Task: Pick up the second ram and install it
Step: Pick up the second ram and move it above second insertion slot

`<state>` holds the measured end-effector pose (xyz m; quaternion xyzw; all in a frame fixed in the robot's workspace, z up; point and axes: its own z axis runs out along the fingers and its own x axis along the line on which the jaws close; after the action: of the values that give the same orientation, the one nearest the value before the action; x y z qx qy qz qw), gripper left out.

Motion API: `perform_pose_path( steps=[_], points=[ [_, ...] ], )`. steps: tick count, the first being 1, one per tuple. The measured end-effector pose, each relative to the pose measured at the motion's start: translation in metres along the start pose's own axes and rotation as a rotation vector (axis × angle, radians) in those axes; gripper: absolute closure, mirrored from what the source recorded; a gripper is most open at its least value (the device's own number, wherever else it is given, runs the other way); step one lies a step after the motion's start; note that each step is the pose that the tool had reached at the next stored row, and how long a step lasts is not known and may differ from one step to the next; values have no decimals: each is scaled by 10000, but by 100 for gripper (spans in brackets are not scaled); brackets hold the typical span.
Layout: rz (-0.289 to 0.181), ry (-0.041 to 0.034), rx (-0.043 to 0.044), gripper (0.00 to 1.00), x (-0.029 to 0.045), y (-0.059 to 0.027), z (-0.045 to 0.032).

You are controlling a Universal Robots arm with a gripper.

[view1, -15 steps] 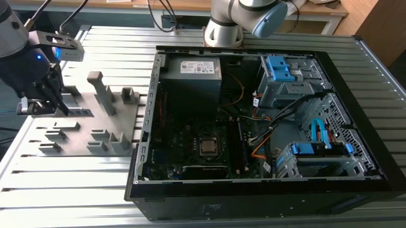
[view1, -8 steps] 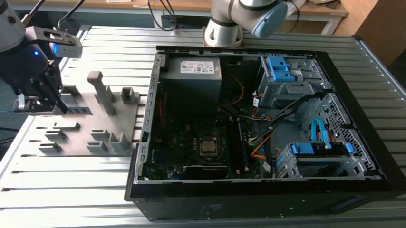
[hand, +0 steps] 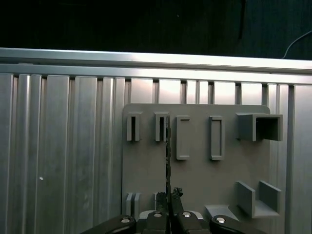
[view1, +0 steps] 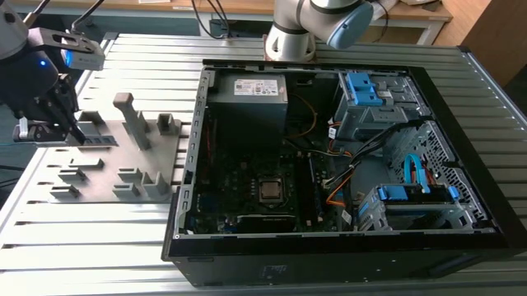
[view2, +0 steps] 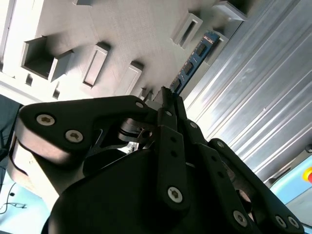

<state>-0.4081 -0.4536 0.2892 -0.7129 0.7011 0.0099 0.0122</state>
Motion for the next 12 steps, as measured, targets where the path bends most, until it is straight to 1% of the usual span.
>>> perform_pose_path(
  steps=[12],
  points=[
    [0,1,-1,86,-3,0,-113]
  ],
)
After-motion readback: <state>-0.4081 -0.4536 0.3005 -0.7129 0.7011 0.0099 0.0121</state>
